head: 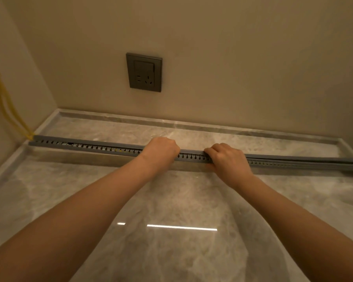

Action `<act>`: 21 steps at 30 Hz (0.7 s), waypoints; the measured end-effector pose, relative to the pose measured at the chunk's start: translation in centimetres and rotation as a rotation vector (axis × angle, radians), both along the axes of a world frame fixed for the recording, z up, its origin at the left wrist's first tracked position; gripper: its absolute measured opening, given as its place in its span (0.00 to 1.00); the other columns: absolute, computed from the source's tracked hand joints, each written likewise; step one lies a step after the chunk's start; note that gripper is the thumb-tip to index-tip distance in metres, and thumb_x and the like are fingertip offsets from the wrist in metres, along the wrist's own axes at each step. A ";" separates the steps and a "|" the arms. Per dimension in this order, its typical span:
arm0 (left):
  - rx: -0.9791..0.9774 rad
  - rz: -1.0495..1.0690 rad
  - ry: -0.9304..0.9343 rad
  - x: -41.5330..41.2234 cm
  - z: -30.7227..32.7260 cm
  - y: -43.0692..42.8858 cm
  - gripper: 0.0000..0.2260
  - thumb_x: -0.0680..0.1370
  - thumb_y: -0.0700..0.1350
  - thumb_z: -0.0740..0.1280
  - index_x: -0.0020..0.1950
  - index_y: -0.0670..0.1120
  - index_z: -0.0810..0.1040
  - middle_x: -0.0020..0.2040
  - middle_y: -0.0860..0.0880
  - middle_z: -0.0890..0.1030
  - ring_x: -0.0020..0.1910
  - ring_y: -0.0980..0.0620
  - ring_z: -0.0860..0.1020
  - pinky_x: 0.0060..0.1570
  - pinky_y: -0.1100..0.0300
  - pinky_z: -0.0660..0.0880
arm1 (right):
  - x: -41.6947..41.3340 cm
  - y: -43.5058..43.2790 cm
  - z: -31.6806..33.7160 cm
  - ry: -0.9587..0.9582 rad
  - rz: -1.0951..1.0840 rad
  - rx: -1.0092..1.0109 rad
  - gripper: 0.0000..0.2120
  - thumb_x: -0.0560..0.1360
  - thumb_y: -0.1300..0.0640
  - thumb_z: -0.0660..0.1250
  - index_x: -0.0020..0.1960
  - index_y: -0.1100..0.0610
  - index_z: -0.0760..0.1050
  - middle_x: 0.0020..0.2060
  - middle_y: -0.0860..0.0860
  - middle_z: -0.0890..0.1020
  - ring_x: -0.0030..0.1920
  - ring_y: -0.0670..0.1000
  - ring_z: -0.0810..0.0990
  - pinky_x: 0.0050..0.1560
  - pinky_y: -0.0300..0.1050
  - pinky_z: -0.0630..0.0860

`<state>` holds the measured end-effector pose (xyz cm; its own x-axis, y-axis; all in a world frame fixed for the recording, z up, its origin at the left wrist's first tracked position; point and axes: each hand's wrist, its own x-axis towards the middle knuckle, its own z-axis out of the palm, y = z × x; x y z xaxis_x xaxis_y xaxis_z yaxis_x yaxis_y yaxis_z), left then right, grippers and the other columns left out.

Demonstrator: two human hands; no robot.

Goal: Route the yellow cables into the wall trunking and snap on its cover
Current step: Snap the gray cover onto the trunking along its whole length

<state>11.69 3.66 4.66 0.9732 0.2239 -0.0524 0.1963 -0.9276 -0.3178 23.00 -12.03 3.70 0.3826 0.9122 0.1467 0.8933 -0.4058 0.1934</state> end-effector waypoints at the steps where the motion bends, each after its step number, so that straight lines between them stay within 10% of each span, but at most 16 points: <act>1: 0.003 -0.003 -0.001 -0.1 0.0 0.1 0.06 0.78 0.40 0.61 0.48 0.43 0.78 0.48 0.45 0.80 0.47 0.45 0.79 0.39 0.56 0.67 | 0.1 0.1 0.0 0.020 -0.001 0.007 0.13 0.77 0.54 0.61 0.61 0.54 0.72 0.52 0.50 0.78 0.52 0.51 0.75 0.44 0.46 0.73; 21: -0.103 0.167 -0.311 2.4 -0.4 -6.9 0.07 0.77 0.41 0.61 0.53 0.43 0.76 0.51 0.45 0.78 0.52 0.46 0.75 0.44 0.55 0.68 | 2.1 0.7 1.1 0.030 0.288 0.041 0.08 0.74 0.54 0.65 0.50 0.56 0.75 0.46 0.53 0.81 0.46 0.55 0.78 0.39 0.45 0.66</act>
